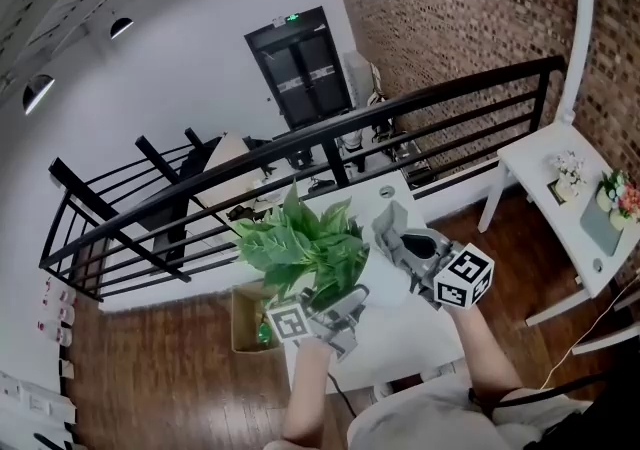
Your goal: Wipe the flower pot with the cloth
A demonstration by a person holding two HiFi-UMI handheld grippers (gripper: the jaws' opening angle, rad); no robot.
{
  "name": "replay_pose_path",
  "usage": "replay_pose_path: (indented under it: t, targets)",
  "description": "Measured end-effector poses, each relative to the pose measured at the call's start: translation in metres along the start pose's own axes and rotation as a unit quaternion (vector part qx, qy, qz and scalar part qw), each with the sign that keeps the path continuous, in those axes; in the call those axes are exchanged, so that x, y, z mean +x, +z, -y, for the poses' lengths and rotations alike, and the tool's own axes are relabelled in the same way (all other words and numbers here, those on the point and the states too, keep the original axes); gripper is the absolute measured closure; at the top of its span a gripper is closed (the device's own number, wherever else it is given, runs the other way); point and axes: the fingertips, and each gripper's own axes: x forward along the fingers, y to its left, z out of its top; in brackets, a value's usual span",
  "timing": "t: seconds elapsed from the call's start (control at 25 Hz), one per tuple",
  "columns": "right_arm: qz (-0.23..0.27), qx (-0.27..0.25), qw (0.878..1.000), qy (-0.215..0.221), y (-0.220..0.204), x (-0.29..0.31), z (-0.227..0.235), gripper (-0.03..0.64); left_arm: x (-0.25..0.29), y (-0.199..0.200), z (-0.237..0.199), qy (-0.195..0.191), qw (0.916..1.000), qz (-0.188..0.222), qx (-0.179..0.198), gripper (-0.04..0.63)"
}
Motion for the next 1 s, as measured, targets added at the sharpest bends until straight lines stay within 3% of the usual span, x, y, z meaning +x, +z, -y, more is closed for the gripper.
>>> replay_pose_path:
  t: [0.16, 0.28, 0.44, 0.56, 0.64, 0.76, 1.0]
  targets:
    - [-0.004, 0.045, 0.998, 0.045, -0.021, -0.004, -0.004, 0.620, 0.011, 0.007, 0.022, -0.073, 0.9954, 0.039, -0.049, 0.037]
    - [0.006, 0.062, 0.996, 0.068, -0.023, -0.005, -0.010, 0.620, 0.018, 0.020, 0.027, -0.098, 0.9893, 0.086, -0.065, 0.036]
    - [-0.014, 0.031, 0.996, 0.084, -0.026, 0.003, -0.032, 0.620, 0.012, 0.050, 0.022, -0.086, 0.9839, 0.151, -0.041, 0.037]
    - [-0.036, 0.015, 0.993, 0.108, -0.028, 0.013, -0.058, 0.620, -0.002, 0.073, 0.015, -0.045, 0.9812, 0.188, 0.009, 0.037]
    - [-0.033, 0.011, 0.991, 0.126, -0.026, 0.015, -0.073, 0.620, -0.007, 0.077, 0.009, -0.019, 0.9801, 0.195, 0.033, 0.037]
    - [-0.009, -0.008, 0.990, 0.137, -0.009, 0.010, -0.083, 0.620, -0.009, 0.071, 0.007, -0.008, 0.9818, 0.186, 0.038, 0.038]
    - [0.051, -0.055, 0.994, 0.084, 0.039, -0.002, -0.061, 0.620, -0.005, 0.043, 0.007, -0.015, 0.9893, 0.144, 0.020, 0.038]
